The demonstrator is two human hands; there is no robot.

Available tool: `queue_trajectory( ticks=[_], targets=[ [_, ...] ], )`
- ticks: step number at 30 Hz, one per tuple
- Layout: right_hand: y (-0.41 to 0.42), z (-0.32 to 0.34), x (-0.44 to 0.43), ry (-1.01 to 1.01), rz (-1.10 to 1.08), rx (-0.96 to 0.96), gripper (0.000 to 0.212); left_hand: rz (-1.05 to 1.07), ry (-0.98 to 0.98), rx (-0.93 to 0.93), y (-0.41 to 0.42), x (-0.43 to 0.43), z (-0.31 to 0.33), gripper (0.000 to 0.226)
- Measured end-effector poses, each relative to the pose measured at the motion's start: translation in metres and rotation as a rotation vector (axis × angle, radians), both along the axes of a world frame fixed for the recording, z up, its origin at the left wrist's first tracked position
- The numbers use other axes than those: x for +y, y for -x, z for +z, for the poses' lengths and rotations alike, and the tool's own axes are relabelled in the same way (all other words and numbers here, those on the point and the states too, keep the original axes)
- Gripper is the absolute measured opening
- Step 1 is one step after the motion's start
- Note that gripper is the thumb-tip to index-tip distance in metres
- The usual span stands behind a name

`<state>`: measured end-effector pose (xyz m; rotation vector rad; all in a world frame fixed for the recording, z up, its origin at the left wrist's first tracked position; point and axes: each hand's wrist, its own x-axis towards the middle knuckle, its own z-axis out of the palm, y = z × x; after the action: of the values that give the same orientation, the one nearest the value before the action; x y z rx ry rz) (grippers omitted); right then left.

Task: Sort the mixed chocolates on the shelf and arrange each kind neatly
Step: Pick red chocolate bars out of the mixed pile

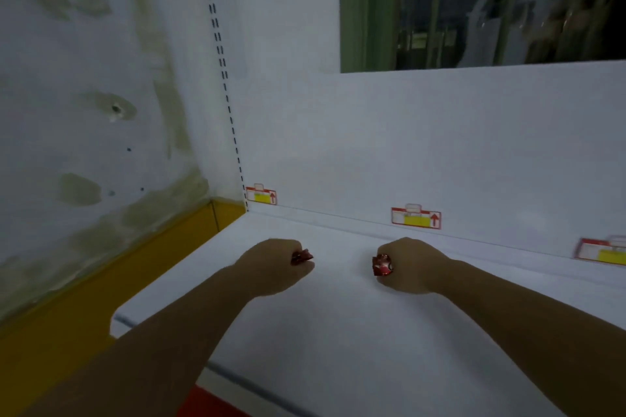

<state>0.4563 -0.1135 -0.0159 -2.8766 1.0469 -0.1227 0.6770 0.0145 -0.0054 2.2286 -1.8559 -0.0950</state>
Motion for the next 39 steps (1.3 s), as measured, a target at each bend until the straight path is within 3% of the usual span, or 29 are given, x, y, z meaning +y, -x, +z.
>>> queue_trajectory(
  ticks=[4,9,17,23,27,32,36,39],
  targets=[
    [-0.08,0.023,0.014,-0.006,-0.016,-0.071,0.023,0.03,0.054,0.1,-0.07,0.022,-0.007,0.026],
    [-0.164,0.032,0.032,-0.163,0.008,-0.161,0.031,0.071,0.185,0.299,-0.142,0.028,-0.007,0.027],
    [-0.201,-0.004,0.005,-0.182,-0.106,-0.203,0.036,0.105,0.207,0.412,-0.188,-0.01,-0.023,0.042],
    [-0.229,-0.019,-0.033,-0.212,-0.116,-0.27,0.026,0.11,0.092,0.394,-0.202,-0.058,-0.02,0.045],
    [-0.25,-0.03,-0.05,-0.161,-0.214,-0.318,0.028,0.151,0.119,0.591,-0.215,-0.096,-0.022,0.033],
    [-0.269,-0.039,-0.05,-0.199,-0.338,-0.346,0.038,0.335,-0.079,0.816,-0.208,-0.124,-0.022,0.024],
    [-0.28,-0.033,-0.05,-0.269,-0.463,-0.368,0.046,0.314,-0.247,0.921,-0.212,-0.138,-0.018,0.028],
    [-0.283,-0.026,-0.042,-0.29,-0.506,-0.375,0.042,0.274,-0.301,1.148,-0.214,-0.136,-0.013,0.014]
  ],
)
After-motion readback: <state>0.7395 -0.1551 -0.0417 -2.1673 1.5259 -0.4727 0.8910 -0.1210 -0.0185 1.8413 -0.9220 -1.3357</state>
